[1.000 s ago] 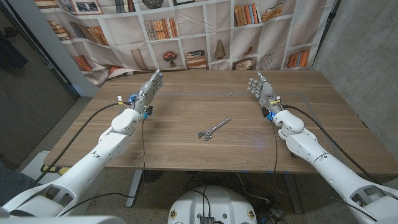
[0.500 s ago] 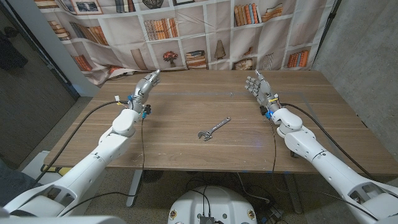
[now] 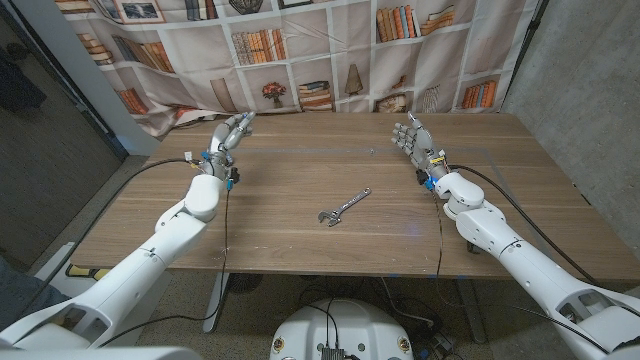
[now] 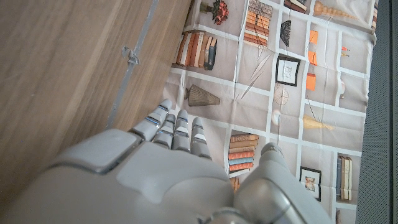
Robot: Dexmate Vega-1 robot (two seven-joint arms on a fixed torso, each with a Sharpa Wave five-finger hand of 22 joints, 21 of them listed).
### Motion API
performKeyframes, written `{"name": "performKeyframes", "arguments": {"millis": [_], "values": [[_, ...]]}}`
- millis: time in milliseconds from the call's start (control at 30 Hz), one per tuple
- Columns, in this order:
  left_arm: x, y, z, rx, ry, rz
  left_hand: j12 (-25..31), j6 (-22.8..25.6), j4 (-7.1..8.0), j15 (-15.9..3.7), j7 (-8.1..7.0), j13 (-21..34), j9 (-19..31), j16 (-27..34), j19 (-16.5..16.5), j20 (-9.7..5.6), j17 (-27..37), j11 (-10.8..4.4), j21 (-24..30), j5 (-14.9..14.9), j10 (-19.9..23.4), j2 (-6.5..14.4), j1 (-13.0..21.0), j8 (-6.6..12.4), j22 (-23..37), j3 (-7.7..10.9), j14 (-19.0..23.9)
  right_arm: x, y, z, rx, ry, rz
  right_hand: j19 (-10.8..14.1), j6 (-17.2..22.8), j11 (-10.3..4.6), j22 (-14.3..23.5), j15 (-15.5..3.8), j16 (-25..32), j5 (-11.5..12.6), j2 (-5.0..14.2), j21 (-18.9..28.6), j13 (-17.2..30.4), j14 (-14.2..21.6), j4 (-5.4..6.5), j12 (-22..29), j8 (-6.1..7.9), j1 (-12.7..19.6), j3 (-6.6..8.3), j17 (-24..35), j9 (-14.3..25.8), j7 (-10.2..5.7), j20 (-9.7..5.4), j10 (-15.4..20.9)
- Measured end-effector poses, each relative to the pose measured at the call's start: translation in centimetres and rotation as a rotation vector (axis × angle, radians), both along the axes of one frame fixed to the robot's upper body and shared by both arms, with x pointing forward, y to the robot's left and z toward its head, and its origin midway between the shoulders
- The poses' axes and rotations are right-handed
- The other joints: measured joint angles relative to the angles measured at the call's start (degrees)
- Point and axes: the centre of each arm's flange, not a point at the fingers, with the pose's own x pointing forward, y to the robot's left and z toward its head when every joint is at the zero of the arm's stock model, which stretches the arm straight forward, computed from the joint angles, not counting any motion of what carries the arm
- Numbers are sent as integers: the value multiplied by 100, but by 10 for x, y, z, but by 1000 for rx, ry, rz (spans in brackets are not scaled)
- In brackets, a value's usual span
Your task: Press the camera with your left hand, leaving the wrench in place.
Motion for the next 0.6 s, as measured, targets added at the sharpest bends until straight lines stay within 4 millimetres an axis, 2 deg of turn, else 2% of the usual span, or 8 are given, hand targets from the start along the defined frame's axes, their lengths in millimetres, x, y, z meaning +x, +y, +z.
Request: {"name": "performKeyframes", "arguments": {"millis": [133,167,267,300,367,467,600], "values": [[-4,0,-2,12,-6,60,139,248,34,-145,-46,46,0,401,531,-107,130,-73,435,0,800,-47,-46,0,169,-72,932,0,0,-1,-1,4,2,0,0,0,0,0,0,0,0,0,0,0,0,0,0,0,0,0,0,0,0,0],[-9,-5,3,17,-25,80,198,315,38,-190,-57,75,0,507,676,-154,164,-109,558,0,1050,-60,-58,0,220,-103,1170,0,0,-1,-1,5,4,0,0,0,0,-1,0,0,0,0,0,1,0,0,0,0,0,0,0,0,0,0],[-11,-4,3,19,-35,124,425,559,30,-379,-82,190,0,889,1165,-374,309,-228,1005,0,1883,-84,-37,0,423,-170,1982,1,1,-2,-2,7,6,0,0,0,0,-5,0,0,0,0,0,5,0,0,0,0,0,0,0,0,0,0],[-12,-4,3,21,-37,140,505,627,23,-441,-93,233,-1,1004,1300,-452,357,-275,1144,0,2139,-176,-32,0,497,-198,2215,1,1,-2,-2,8,6,0,0,0,0,-5,0,0,0,0,0,5,0,0,0,0,0,0,0,0,0,0],[-15,-6,4,23,-46,160,691,744,22,-549,-97,340,-1,1245,1543,-560,473,-374,1437,0,2667,-222,-1,-13,673,-242,2671,1,1,-2,-2,9,8,0,0,0,0,-6,0,0,0,0,0,5,0,0,0,0,0,0,0,0,0,-1],[-17,-6,4,28,-52,191,971,827,29,-689,-100,524,26,1572,1837,-664,659,-432,1849,0,3321,-250,27,-68,955,-299,3236,1,1,-2,-3,10,10,0,0,0,0,-6,0,0,0,0,0,5,0,0,0,0,0,0,0,0,0,-1],[-22,-7,7,37,-61,233,1357,875,39,-848,-148,845,27,2068,2254,-789,971,-588,2346,1,3944,-358,91,-136,1244,-383,3839,1,2,-4,-5,14,12,-1,-1,0,0,-6,0,0,0,0,0,5,0,0,0,0,0,0,0,0,0,-1]]}}
